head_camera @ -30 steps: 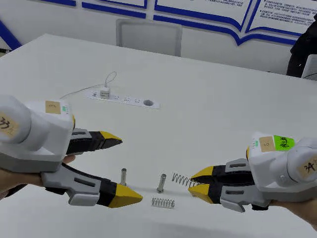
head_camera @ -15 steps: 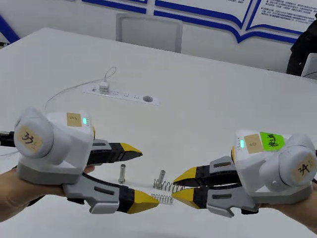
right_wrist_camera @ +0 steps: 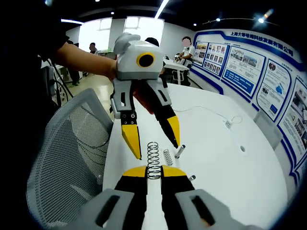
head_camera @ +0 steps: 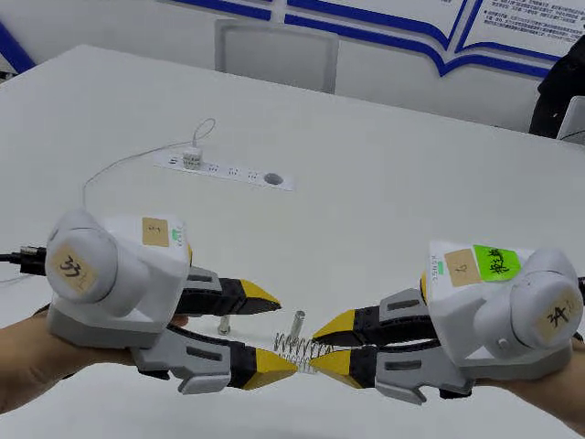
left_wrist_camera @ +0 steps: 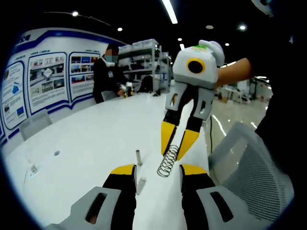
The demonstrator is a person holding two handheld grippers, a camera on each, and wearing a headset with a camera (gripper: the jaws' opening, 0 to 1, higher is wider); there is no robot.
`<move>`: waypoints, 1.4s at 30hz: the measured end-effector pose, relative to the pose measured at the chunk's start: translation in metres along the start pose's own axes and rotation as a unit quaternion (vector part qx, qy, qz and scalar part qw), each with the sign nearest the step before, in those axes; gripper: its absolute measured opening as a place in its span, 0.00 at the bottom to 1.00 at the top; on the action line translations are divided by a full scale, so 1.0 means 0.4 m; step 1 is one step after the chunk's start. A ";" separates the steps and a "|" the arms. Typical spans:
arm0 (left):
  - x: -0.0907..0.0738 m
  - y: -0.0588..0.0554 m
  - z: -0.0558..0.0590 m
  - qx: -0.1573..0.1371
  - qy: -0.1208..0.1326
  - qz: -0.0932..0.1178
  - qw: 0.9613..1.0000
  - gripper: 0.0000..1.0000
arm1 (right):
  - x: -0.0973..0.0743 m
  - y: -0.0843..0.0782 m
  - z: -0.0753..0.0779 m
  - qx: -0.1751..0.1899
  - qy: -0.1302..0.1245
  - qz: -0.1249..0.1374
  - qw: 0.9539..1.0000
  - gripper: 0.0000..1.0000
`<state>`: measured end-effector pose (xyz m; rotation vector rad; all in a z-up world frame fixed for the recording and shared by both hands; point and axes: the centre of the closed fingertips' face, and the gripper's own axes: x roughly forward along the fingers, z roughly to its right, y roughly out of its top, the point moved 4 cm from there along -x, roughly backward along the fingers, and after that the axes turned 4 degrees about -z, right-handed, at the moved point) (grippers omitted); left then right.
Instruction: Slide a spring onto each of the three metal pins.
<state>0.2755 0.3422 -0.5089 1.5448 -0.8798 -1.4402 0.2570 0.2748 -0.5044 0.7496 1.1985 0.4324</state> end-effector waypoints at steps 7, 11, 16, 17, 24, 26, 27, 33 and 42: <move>0.003 0.001 0.011 0.006 -0.010 0.001 1.000 0.26 | -0.009 0.005 -0.003 -0.003 -0.002 0.003 1.000 0.10; 0.005 0.005 0.019 0.015 -0.020 0.000 1.000 0.21 | -0.010 0.006 -0.006 -0.007 -0.001 0.007 1.000 0.10; 0.007 0.009 0.027 0.022 -0.027 -0.001 0.999 0.18 | -0.009 0.009 -0.010 -0.007 0.001 0.011 1.000 0.10; 0.008 0.010 0.030 0.021 -0.033 0.000 0.999 0.16 | -0.008 0.010 -0.011 -0.009 0.002 0.013 1.000 0.10; 0.007 0.014 0.033 0.031 -0.035 -0.002 0.999 0.14 | -0.011 0.015 -0.011 -0.019 0.009 0.012 1.000 0.10; 0.006 0.017 0.035 0.048 -0.036 -0.001 0.998 0.12 | -0.013 0.018 -0.009 -0.024 0.009 0.010 1.000 0.10; 0.005 0.017 0.037 0.062 -0.038 -0.003 0.997 0.12 | -0.013 0.019 -0.011 -0.028 0.013 0.009 0.999 0.10; 0.005 0.023 0.034 0.102 -0.028 -0.002 0.994 0.10 | -0.017 0.022 -0.005 -0.041 0.009 0.007 0.999 0.10; 0.000 0.030 0.030 0.108 -0.024 0.004 0.994 0.10 | -0.019 0.028 0.000 -0.042 0.002 0.011 0.999 0.12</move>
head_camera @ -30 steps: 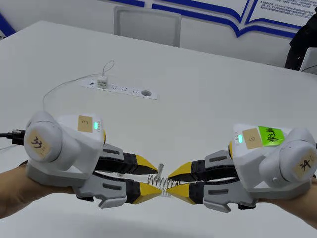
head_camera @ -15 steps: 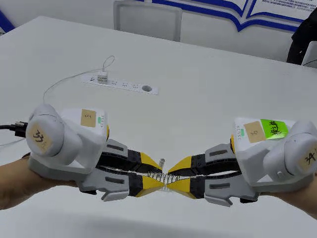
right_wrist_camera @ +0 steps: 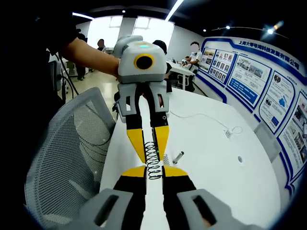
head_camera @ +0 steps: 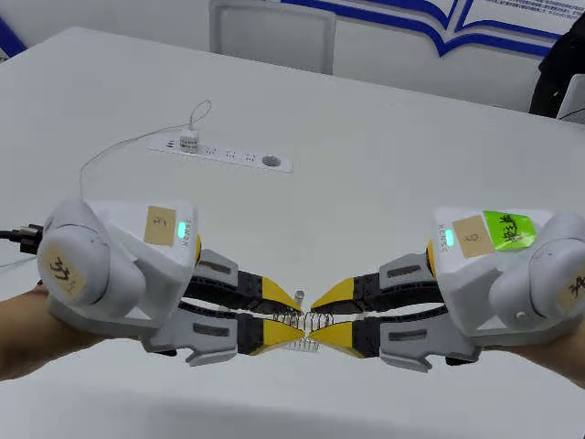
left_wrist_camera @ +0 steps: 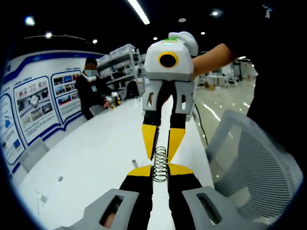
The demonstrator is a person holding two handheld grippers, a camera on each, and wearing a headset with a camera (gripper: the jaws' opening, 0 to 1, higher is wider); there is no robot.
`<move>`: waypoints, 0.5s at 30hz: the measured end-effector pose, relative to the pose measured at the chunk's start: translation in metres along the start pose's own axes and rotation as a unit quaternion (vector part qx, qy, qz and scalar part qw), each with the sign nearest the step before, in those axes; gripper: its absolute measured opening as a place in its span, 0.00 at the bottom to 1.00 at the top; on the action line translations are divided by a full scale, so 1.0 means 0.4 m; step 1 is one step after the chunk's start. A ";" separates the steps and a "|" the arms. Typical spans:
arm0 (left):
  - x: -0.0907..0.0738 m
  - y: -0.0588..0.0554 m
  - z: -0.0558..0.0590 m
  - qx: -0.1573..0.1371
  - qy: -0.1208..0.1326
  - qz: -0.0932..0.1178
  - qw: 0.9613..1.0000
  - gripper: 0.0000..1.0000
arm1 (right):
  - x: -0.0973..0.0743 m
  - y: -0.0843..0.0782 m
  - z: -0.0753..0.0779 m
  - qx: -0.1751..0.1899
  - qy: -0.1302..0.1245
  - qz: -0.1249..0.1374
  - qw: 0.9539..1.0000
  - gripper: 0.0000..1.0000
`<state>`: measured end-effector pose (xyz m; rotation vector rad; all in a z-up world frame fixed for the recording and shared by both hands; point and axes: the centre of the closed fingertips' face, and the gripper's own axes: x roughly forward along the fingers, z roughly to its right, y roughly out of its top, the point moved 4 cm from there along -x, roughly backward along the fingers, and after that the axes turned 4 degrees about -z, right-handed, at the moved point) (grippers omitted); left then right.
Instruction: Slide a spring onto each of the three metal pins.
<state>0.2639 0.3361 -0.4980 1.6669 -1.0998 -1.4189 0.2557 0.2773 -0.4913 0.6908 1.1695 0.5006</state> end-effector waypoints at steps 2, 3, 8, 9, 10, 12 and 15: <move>-0.003 0.006 0.000 -0.003 -0.001 0.007 1.000 0.10 | 0.000 -0.005 0.002 0.004 -0.002 -0.002 1.000 0.12; -0.004 0.008 0.000 -0.002 -0.001 0.008 1.000 0.10 | 0.001 -0.012 0.003 0.007 -0.002 -0.007 1.000 0.13; -0.004 0.007 -0.001 -0.001 -0.002 0.007 1.000 0.10 | -0.001 -0.016 0.002 0.008 -0.003 -0.003 1.000 0.11; -0.003 0.007 0.000 0.000 -0.003 0.007 1.000 0.10 | -0.001 -0.016 0.001 0.009 -0.001 -0.003 1.000 0.11; -0.002 0.007 0.001 0.002 -0.004 0.006 1.000 0.10 | -0.001 -0.016 0.001 0.009 0.000 -0.004 1.000 0.11; 0.000 0.006 0.002 0.006 -0.004 0.003 1.000 0.10 | -0.001 -0.015 0.000 0.006 0.003 -0.005 1.000 0.10; 0.000 0.004 0.002 0.014 -0.003 -0.002 1.000 0.10 | -0.007 -0.008 0.001 0.006 0.002 0.000 1.000 0.10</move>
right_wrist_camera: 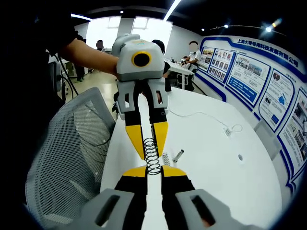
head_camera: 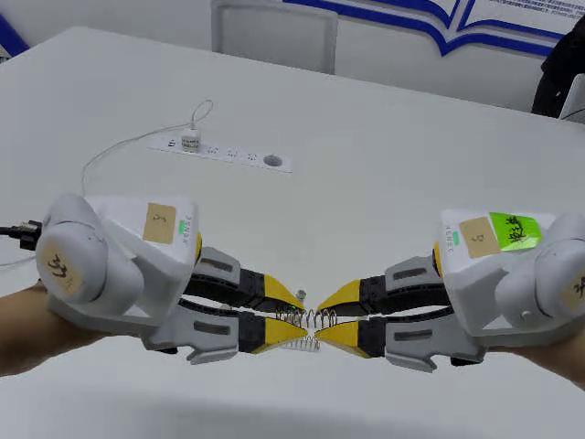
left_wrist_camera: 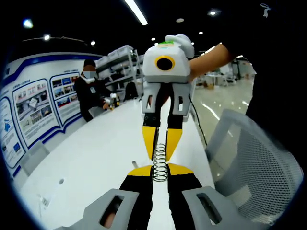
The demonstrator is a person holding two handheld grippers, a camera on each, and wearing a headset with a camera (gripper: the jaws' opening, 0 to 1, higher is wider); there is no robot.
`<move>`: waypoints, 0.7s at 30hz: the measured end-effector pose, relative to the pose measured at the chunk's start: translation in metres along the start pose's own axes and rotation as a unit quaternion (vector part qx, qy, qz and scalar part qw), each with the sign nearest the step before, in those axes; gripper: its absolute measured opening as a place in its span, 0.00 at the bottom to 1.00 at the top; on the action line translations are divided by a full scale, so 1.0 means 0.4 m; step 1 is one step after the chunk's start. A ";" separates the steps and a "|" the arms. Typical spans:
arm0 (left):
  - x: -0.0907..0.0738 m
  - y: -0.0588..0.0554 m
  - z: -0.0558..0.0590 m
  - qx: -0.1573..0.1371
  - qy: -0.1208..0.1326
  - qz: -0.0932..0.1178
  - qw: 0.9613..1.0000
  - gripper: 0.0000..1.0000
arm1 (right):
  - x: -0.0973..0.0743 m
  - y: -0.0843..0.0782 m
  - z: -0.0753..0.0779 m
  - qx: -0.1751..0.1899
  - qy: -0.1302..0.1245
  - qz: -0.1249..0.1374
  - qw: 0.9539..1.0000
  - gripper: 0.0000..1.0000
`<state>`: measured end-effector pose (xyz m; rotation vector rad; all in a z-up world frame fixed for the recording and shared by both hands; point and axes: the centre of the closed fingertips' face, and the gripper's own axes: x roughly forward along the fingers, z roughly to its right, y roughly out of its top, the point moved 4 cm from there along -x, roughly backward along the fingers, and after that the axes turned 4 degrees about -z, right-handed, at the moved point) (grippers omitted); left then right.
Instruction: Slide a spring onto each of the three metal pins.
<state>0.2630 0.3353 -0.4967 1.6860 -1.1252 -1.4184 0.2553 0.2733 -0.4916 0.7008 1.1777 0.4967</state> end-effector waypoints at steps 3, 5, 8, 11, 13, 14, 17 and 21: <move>-0.001 -0.002 0.000 0.004 0.001 -0.004 1.000 0.10 | -0.008 0.013 -0.001 0.008 0.005 0.015 1.000 0.10; -0.001 0.000 0.000 0.001 0.001 -0.001 1.000 0.10 | -0.012 0.017 0.000 0.010 0.007 0.020 1.000 0.10; -0.002 0.003 -0.003 0.000 0.005 0.002 1.000 0.10 | -0.019 0.028 0.003 0.023 0.011 0.035 0.999 0.10; -0.002 0.006 -0.007 0.000 0.008 0.004 1.000 0.10 | -0.022 0.033 0.004 0.026 0.011 0.040 0.999 0.10; -0.001 0.006 -0.006 0.001 0.007 0.004 1.000 0.10 | -0.025 0.040 0.001 0.028 0.015 0.046 0.998 0.10; -0.001 0.006 -0.005 0.003 0.008 0.004 1.000 0.10 | -0.026 0.042 0.000 0.029 0.017 0.049 0.998 0.10; 0.003 0.002 0.006 0.009 0.002 -0.001 1.000 0.10 | -0.025 0.052 -0.009 0.028 0.028 0.055 0.998 0.10; 0.005 0.002 0.012 0.011 0.001 -0.004 1.000 0.10 | -0.023 0.070 -0.015 0.035 0.036 0.070 0.996 0.10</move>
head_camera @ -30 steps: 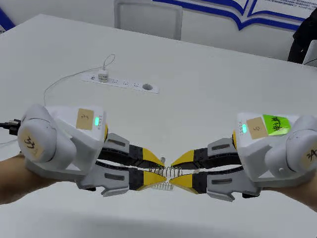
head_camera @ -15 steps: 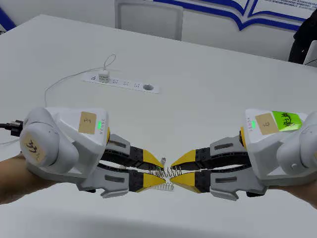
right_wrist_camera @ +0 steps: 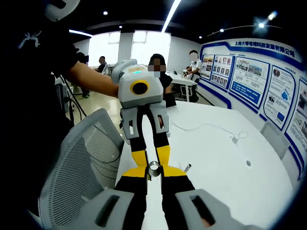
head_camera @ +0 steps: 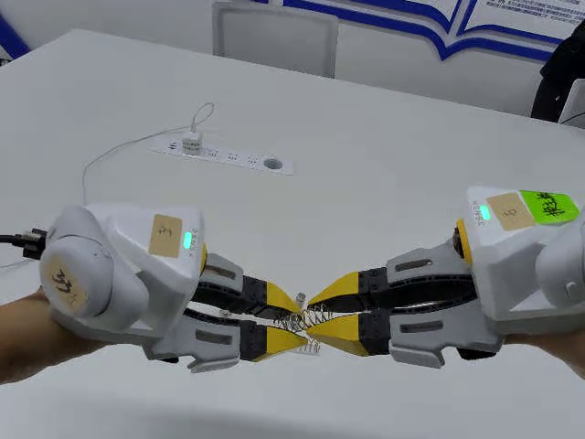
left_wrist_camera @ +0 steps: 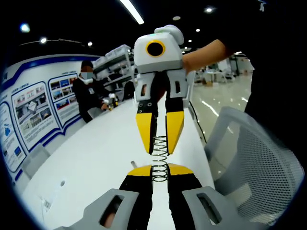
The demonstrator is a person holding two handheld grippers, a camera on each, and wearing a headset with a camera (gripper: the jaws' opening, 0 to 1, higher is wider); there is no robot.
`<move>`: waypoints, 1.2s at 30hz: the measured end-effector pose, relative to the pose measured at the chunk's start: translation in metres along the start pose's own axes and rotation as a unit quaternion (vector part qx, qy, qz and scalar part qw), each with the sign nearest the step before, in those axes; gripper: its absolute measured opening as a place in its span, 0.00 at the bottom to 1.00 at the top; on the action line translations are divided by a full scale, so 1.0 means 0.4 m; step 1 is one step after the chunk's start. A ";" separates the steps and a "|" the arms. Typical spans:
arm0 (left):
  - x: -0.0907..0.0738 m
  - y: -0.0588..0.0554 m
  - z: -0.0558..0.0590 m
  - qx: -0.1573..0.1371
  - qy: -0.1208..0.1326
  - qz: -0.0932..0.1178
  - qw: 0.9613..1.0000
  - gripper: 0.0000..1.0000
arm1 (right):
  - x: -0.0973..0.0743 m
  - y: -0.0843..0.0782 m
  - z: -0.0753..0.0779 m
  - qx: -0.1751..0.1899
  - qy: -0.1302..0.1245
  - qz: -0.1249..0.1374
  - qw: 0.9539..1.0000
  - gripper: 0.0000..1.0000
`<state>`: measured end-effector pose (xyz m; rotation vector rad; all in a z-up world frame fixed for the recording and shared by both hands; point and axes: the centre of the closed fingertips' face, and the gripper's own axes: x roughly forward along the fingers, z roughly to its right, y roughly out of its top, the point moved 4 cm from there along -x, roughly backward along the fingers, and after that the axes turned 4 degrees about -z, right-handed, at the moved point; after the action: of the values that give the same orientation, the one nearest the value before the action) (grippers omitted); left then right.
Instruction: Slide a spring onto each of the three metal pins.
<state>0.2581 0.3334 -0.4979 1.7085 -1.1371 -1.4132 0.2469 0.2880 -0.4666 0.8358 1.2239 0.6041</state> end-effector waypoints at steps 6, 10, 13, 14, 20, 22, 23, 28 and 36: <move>-0.001 0.008 -0.008 -0.008 0.012 0.007 1.000 0.10 | 0.006 0.024 0.008 0.019 -0.007 0.024 1.000 0.10; -0.003 0.013 -0.008 -0.013 0.015 0.014 1.000 0.10 | 0.006 0.034 0.008 0.043 -0.007 0.041 0.998 0.10; -0.004 0.016 -0.007 -0.020 0.015 0.020 0.999 0.10 | 0.004 0.036 0.009 0.053 -0.010 0.050 0.997 0.10; -0.005 0.017 -0.007 -0.022 0.014 0.021 0.999 0.10 | 0.004 0.036 0.008 0.058 -0.010 0.052 0.997 0.10; -0.003 0.018 0.006 -0.047 0.001 0.024 0.999 0.10 | 0.004 0.037 0.002 0.059 -0.011 0.050 0.997 0.10; -0.007 0.016 0.002 -0.056 0.002 0.023 0.998 0.11 | 0.005 0.037 -0.001 0.061 -0.012 0.050 0.997 0.10; -0.008 0.015 0.002 -0.057 0.002 0.023 0.998 0.11 | 0.006 0.037 -0.001 0.060 -0.013 0.049 0.997 0.10; -0.014 0.016 -0.001 -0.066 0.006 0.024 0.998 0.11 | 0.008 0.043 0.002 0.061 -0.016 0.050 0.997 0.10; -0.020 0.013 -0.015 -0.082 0.019 0.027 0.996 0.12 | 0.001 0.053 0.015 0.055 -0.024 0.054 0.997 0.10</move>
<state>0.2624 0.3382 -0.4884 1.5708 -1.0097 -1.3954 0.2534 0.2990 -0.4488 1.0085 1.1813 0.6046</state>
